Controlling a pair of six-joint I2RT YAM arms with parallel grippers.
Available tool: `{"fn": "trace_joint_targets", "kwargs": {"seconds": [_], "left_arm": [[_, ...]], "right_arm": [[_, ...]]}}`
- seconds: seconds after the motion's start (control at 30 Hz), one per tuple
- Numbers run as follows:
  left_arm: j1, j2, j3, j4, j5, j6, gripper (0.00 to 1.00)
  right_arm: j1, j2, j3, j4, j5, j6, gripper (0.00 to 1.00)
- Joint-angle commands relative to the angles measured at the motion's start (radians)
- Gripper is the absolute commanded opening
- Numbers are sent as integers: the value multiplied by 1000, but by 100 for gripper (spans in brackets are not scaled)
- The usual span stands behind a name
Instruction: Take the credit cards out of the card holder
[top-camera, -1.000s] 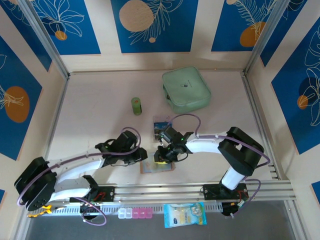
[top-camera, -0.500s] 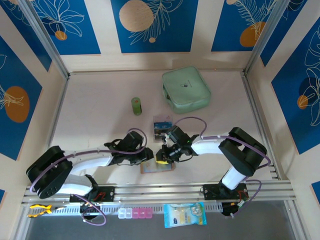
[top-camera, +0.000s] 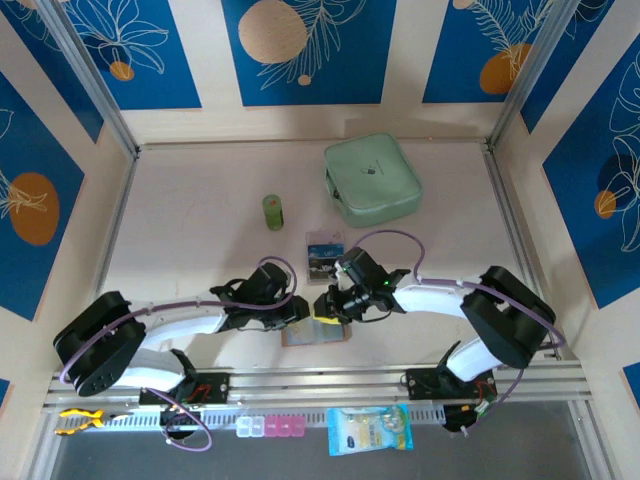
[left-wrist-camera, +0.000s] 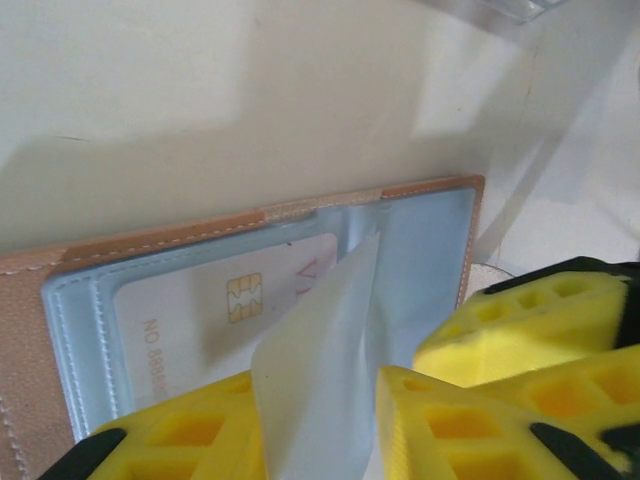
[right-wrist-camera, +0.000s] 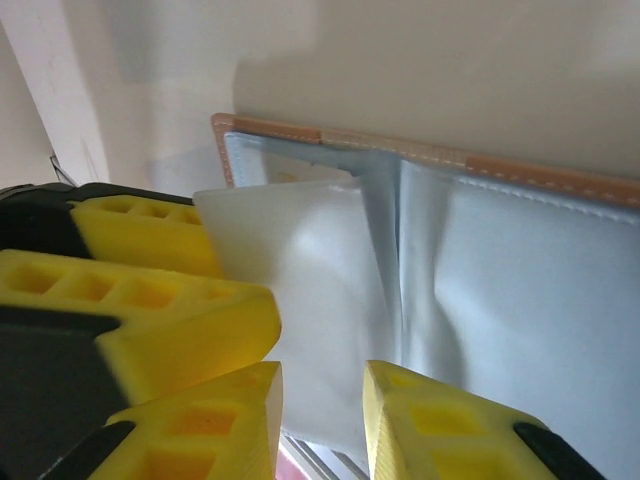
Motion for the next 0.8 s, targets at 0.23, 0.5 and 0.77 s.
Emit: {"fn": "trace_joint_targets", "kwargs": {"seconds": [0.23,0.5,0.77], "left_arm": [[-41,13,96,-42,13,1,37],[-80,132,172,2,29,3,48],[-110,260,241,65,68,-2,52]], "right_arm": [[-69,-247,30,-289,112,-69,31],[-136,-393,-10,-365,110,-82,32],[-153,-454,-32,-394,112,-80,33]]}}
